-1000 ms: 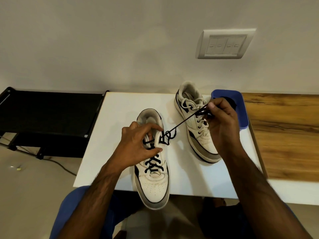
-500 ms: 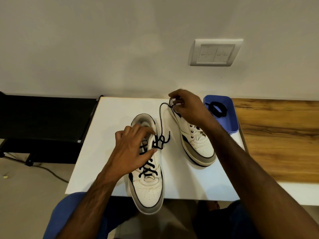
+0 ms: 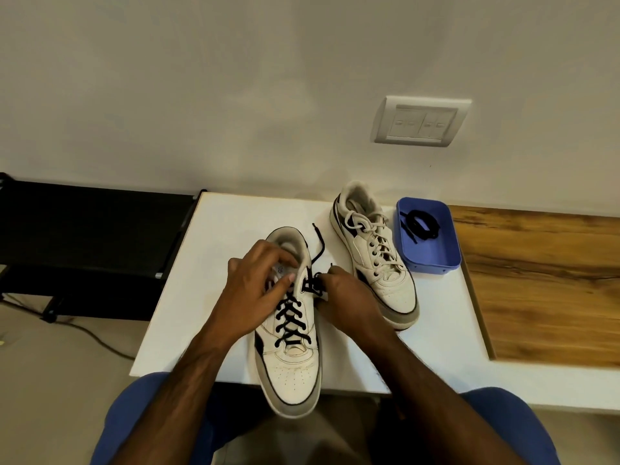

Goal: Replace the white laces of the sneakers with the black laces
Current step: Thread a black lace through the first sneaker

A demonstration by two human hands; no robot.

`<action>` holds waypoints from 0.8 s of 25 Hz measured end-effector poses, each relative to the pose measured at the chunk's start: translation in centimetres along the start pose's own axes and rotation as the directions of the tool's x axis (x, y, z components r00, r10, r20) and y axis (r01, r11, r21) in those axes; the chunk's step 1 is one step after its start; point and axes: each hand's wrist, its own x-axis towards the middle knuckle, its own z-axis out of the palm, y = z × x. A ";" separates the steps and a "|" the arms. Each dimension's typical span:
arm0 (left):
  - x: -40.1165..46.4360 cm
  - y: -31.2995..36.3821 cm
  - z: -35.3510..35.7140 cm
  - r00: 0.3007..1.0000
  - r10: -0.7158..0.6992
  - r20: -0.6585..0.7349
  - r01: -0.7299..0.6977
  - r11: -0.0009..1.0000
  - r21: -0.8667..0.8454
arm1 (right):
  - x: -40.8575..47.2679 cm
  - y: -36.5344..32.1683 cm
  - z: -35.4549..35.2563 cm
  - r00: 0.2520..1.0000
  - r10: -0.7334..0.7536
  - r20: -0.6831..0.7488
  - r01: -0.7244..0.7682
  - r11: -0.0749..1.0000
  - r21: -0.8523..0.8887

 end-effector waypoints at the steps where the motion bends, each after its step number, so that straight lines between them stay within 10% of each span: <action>1: 0.0 0.2 0.0 1.000 0.028 0.012 -0.028 0.999 0.015 | -0.2 0.0 0.1 0.999 0.019 -0.032 -0.018 1.000 0.017; 8: -0.2 1.5 2.1 0.963 0.227 0.144 -0.257 0.935 0.246 | -3.7 1.3 -8.1 0.990 0.064 0.123 -0.120 0.845 0.521; 17: -0.2 1.8 3.6 0.966 0.259 -0.007 -0.249 0.935 0.254 | -7.6 2.8 -15.0 0.958 0.273 -0.083 0.134 -0.172 0.976; 20: -0.2 2.1 3.6 0.972 0.236 -0.015 -0.229 0.956 0.184 | -7.3 2.4 -14.6 0.954 0.287 -0.089 0.113 -0.067 0.991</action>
